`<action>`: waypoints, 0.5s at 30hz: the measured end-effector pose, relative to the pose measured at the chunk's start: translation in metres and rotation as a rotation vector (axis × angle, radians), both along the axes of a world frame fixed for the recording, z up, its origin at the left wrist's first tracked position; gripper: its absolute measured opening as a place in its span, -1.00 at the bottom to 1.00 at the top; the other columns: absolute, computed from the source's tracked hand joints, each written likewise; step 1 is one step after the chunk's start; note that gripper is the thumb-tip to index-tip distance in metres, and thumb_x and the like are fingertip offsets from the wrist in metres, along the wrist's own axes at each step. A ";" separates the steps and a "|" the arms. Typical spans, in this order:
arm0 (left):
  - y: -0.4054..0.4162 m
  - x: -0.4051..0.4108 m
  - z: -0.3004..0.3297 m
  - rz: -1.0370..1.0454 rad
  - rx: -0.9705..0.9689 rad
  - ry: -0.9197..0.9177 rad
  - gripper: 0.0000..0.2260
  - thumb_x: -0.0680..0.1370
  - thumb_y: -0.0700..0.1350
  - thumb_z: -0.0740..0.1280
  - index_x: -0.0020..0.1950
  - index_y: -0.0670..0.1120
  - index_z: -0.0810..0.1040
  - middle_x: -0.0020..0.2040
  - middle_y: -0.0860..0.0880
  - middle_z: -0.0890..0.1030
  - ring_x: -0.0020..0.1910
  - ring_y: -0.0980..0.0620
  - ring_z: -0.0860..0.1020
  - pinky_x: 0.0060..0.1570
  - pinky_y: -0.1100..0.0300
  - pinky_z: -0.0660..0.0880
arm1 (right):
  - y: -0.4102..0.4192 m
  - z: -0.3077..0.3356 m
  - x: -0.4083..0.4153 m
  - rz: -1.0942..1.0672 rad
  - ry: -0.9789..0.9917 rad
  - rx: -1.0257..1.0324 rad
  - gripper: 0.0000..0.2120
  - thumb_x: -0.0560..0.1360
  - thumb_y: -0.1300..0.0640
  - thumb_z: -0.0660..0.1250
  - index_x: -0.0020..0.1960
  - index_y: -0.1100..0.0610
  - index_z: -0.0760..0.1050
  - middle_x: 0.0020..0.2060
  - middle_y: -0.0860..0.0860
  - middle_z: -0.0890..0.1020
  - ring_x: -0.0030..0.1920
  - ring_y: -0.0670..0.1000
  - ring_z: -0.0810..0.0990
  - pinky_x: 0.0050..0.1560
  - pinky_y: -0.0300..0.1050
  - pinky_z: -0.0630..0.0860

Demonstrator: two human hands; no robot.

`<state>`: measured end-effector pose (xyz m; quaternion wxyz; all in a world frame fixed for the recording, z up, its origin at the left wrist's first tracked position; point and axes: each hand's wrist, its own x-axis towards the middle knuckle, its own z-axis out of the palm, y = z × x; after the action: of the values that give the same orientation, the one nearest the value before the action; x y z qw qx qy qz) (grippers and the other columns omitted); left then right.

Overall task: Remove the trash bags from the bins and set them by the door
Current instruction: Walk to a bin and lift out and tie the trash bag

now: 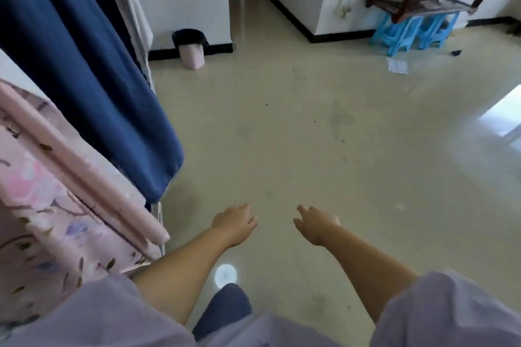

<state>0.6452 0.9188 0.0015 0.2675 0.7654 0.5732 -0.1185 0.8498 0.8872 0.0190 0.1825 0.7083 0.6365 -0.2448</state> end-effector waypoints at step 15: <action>0.403 0.003 0.015 0.087 0.041 0.047 -0.58 0.58 0.07 0.04 0.37 -0.10 0.32 0.35 -0.16 0.44 0.29 -0.17 0.44 0.20 -0.02 0.42 | 0.418 0.010 0.000 0.140 0.048 0.056 -0.56 0.62 -0.06 -0.04 0.43 0.10 0.19 0.31 0.14 0.44 0.25 0.21 0.48 0.16 0.06 0.46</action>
<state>0.6482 1.3223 0.0162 0.2428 0.7422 0.6144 -0.1130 0.8495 1.3052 0.0288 0.1639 0.6610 0.6951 -0.2303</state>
